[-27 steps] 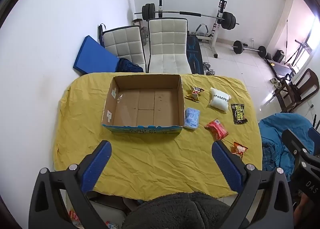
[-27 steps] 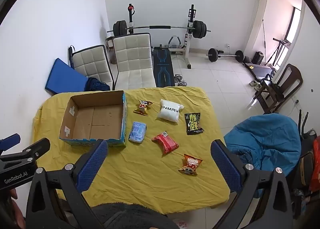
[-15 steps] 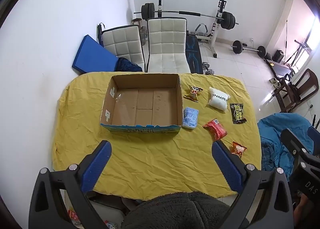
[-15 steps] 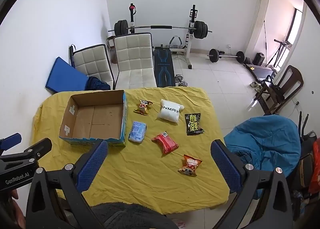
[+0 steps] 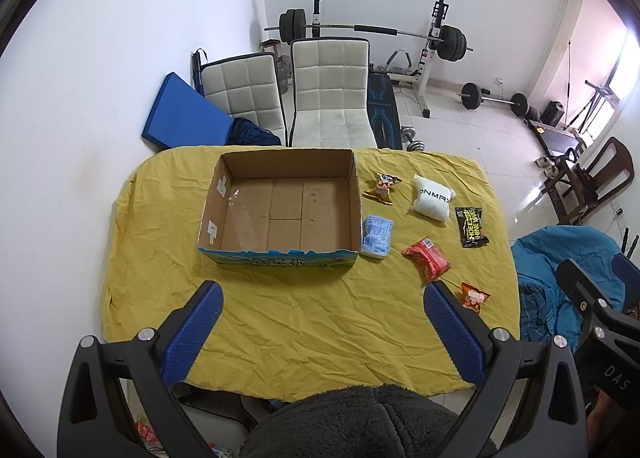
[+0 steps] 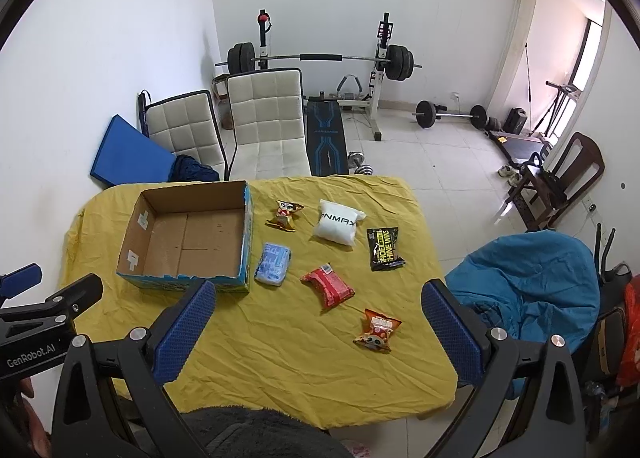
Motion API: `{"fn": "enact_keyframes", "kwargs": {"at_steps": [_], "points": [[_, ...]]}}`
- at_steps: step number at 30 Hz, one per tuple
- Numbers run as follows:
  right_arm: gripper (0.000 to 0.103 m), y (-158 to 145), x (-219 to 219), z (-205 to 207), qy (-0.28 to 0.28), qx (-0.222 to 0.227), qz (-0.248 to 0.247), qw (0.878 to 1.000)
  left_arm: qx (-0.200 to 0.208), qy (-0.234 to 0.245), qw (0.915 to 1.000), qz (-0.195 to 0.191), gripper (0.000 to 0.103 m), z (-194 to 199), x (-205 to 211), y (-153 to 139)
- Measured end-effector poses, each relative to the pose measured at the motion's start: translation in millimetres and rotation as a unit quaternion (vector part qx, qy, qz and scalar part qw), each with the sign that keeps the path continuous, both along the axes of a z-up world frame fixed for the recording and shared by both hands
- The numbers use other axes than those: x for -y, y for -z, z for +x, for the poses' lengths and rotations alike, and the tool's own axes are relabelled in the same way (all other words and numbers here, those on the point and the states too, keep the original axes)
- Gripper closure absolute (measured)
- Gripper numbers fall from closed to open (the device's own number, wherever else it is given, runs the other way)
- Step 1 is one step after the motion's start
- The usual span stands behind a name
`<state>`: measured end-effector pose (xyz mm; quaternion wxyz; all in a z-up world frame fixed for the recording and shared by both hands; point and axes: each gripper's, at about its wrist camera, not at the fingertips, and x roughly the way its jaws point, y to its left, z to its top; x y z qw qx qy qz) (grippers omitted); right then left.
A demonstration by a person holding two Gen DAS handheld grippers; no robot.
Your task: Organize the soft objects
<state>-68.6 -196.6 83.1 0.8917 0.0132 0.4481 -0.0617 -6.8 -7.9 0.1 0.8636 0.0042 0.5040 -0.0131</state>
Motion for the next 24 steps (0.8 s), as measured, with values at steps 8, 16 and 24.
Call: {"fn": "enact_keyframes", "kwargs": {"at_steps": [8, 16, 24], "points": [[0.0, -0.5, -1.9, -2.8, 0.0, 0.003, -0.001, 1.0, 0.002, 0.0, 1.0, -0.001, 0.0, -0.5, -2.8, -3.4], [0.0, -7.0, -5.1, -6.6, -0.003, 0.006, -0.004, 1.0, 0.003, -0.003, 1.0, -0.001, 0.0, -0.6, -5.2, -6.5], [0.0, -12.7, -10.1, -8.3, -0.005, 0.013, -0.008, 1.0, 0.008, -0.006, 0.9999, -0.003, 0.0, -4.0, -13.0, -13.8]]}}
